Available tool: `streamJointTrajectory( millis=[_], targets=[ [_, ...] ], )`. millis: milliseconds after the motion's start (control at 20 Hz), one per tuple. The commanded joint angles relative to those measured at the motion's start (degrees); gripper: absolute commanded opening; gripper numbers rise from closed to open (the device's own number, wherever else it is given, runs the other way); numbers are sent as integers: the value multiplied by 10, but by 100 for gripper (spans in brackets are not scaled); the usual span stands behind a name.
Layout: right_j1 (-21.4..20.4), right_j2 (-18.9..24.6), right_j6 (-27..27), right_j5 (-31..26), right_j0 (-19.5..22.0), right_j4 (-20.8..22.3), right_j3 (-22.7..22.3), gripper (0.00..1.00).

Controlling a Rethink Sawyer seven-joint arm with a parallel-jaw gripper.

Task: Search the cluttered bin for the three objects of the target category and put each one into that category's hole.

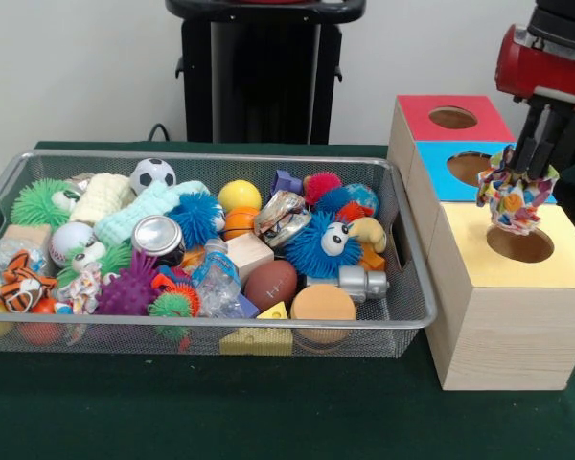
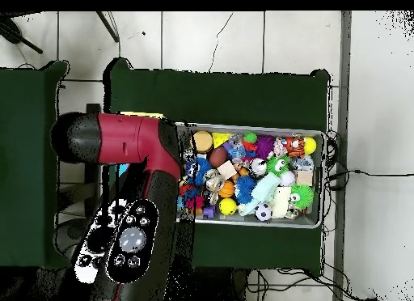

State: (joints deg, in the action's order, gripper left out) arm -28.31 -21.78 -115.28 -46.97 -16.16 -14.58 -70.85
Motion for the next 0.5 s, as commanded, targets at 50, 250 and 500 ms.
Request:
streamJointTrajectory(
  millis=[50,250,500],
  targets=[
    [-3,67,-45,21,23,6,-82,0],
    [8,66,-64,32,17,5,-73,0],
    [13,61,-80,15,11,1,-56,0]
  ],
)
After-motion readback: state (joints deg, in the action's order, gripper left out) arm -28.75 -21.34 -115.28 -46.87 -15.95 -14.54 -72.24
